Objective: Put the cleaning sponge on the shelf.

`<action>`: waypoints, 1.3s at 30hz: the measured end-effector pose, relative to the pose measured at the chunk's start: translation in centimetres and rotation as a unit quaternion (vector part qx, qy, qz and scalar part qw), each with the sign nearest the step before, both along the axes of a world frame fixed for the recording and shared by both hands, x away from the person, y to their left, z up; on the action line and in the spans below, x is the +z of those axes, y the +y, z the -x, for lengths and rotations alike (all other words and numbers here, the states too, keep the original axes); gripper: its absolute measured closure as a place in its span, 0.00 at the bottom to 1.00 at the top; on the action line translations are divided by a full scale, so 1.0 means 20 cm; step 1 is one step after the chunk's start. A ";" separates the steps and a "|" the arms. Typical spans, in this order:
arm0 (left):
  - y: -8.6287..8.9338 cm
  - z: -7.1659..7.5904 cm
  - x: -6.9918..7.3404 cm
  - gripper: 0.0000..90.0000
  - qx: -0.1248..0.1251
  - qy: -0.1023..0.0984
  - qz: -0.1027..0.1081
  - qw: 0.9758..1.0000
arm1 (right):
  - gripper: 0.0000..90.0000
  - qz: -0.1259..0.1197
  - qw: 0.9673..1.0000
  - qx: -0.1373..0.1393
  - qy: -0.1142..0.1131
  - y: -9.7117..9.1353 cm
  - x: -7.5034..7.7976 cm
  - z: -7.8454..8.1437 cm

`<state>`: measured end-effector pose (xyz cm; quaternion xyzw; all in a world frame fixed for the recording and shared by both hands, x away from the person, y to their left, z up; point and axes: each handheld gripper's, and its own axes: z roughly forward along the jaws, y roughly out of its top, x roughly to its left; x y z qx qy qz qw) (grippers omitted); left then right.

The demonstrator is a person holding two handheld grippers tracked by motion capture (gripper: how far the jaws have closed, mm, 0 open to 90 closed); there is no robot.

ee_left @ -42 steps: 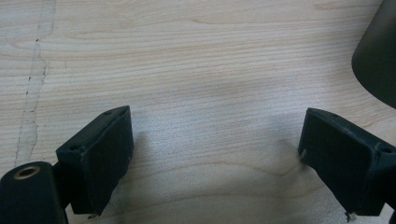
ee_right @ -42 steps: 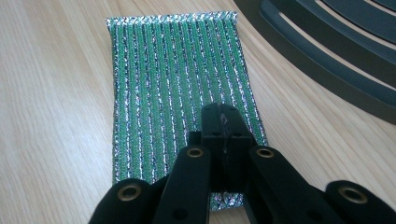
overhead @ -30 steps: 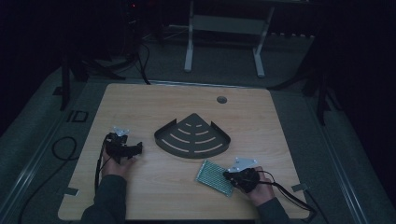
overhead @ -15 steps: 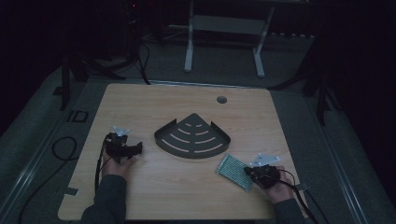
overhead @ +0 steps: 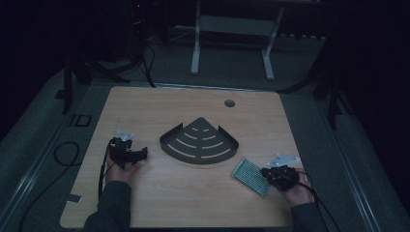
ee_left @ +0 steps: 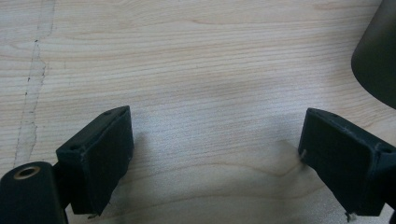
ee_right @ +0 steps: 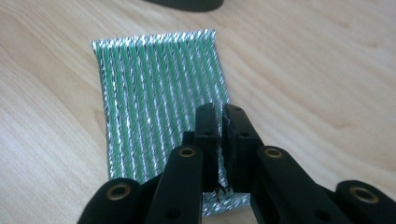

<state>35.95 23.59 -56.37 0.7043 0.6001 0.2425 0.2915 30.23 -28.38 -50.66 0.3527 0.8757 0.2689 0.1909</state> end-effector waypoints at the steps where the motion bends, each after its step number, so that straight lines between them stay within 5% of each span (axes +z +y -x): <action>1: 0.00 0.00 0.00 0.12 0.000 0.000 0.000 1.000 | 0.93 0.003 1.000 0.003 0.000 0.01 0.02 -0.01; 13: 0.00 0.00 0.00 0.12 0.000 0.000 0.000 1.000 | 0.89 0.043 0.999 0.028 0.013 0.05 0.08 -0.15; 27: 0.00 0.00 0.00 0.12 0.000 0.000 0.000 1.000 | 0.85 0.072 0.994 0.056 0.066 0.04 0.08 -0.26; 39: 0.00 0.00 0.00 0.12 0.000 0.000 0.001 1.000 | 0.83 0.072 0.987 0.068 0.123 0.06 0.07 -0.34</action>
